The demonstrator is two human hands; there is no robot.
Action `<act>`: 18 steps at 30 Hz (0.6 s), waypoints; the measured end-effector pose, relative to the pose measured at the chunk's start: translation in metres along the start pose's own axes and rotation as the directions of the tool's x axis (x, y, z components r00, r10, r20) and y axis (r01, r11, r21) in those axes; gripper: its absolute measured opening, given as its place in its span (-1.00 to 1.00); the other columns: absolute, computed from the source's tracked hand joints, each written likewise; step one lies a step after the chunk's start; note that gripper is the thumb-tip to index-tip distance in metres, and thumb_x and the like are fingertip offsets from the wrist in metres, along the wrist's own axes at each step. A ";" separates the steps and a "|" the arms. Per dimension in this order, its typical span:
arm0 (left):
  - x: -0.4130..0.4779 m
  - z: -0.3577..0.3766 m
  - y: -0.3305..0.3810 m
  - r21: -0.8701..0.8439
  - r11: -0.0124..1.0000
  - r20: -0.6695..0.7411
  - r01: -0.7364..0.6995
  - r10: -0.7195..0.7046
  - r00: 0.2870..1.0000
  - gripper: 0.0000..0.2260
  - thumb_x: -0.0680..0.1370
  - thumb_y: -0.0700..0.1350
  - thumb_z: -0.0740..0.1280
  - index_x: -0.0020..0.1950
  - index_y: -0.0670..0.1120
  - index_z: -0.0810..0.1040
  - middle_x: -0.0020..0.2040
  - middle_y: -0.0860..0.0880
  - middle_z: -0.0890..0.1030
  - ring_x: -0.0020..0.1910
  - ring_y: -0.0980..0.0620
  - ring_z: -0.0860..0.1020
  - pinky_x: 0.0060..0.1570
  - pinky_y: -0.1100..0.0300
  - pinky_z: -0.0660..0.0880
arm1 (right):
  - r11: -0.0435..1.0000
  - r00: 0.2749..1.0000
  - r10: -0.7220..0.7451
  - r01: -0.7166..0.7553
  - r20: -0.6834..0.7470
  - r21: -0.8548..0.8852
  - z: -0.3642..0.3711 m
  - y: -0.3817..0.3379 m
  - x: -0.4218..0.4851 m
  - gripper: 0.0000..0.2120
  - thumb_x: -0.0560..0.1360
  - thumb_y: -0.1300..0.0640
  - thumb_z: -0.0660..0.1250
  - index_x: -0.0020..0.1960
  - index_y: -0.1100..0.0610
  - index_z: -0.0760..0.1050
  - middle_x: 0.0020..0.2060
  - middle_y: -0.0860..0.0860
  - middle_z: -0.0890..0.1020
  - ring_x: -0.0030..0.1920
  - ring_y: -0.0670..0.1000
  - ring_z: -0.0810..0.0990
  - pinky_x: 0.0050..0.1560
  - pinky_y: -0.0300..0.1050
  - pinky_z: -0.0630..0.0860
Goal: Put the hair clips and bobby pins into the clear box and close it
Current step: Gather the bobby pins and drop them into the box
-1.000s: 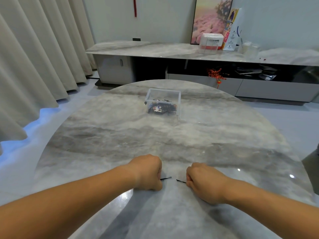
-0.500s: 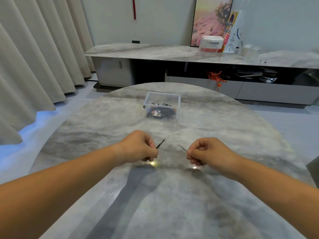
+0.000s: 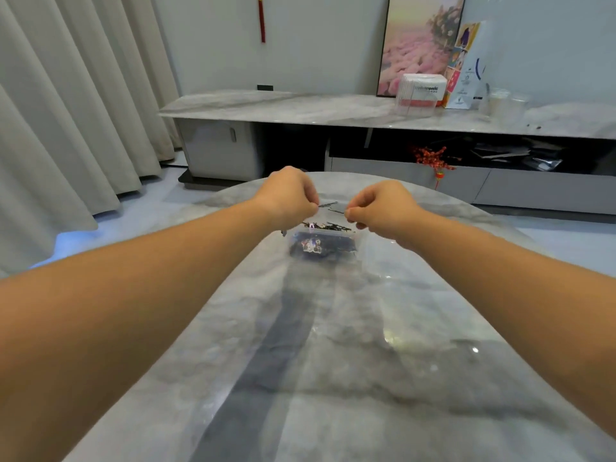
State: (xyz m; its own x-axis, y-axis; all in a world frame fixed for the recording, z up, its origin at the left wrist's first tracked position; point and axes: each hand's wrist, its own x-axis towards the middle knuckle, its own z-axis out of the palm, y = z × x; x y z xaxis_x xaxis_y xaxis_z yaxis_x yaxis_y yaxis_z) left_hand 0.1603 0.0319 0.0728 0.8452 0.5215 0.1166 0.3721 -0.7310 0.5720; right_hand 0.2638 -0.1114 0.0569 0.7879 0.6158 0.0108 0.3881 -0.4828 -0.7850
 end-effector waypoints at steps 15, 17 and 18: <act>0.002 0.043 0.002 0.077 0.996 -0.112 -0.054 0.063 0.992 -0.91 0.49 -0.05 0.30 -0.22 0.05 0.54 -0.32 0.13 0.55 -0.21 -0.01 0.57 -0.19 0.15 0.51 | 0.997 0.988 -0.003 -0.008 -0.154 -0.072 -0.038 0.052 -0.004 -0.63 0.59 0.03 0.23 0.00 0.35 0.59 -0.14 0.31 0.65 -0.10 0.32 0.59 -0.11 0.11 0.56; -0.022 0.050 0.016 -0.007 0.999 -0.145 -0.036 0.035 0.989 -0.86 0.50 -0.05 0.27 -0.25 0.00 0.53 -0.36 0.10 0.55 -0.28 0.01 0.54 -0.26 0.14 0.49 | 0.989 0.991 0.033 -0.051 -0.130 -0.136 -0.051 0.074 -0.025 -0.58 0.60 0.00 0.19 0.01 0.39 0.55 -0.21 0.37 0.59 -0.24 0.26 0.54 -0.24 -0.02 0.47; -0.036 0.056 0.023 -0.055 0.998 -0.133 -0.017 0.010 0.991 -0.83 0.51 -0.04 0.26 -0.25 -0.03 0.53 -0.37 0.08 0.56 -0.30 0.01 0.54 -0.27 0.13 0.48 | 0.983 0.992 0.049 -0.069 -0.118 -0.170 -0.058 0.086 -0.037 -0.58 0.60 -0.01 0.18 -0.07 0.36 0.56 -0.26 0.32 0.59 -0.26 0.21 0.51 -0.27 -0.08 0.39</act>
State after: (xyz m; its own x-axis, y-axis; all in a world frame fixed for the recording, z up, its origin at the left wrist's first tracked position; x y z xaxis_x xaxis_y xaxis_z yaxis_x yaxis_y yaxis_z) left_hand 0.1601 -0.0282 0.0366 0.7905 0.5680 0.2290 0.3358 -0.7147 0.6136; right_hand 0.2954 -0.2117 0.0252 0.8570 0.5133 0.0452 0.4082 -0.6228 -0.6674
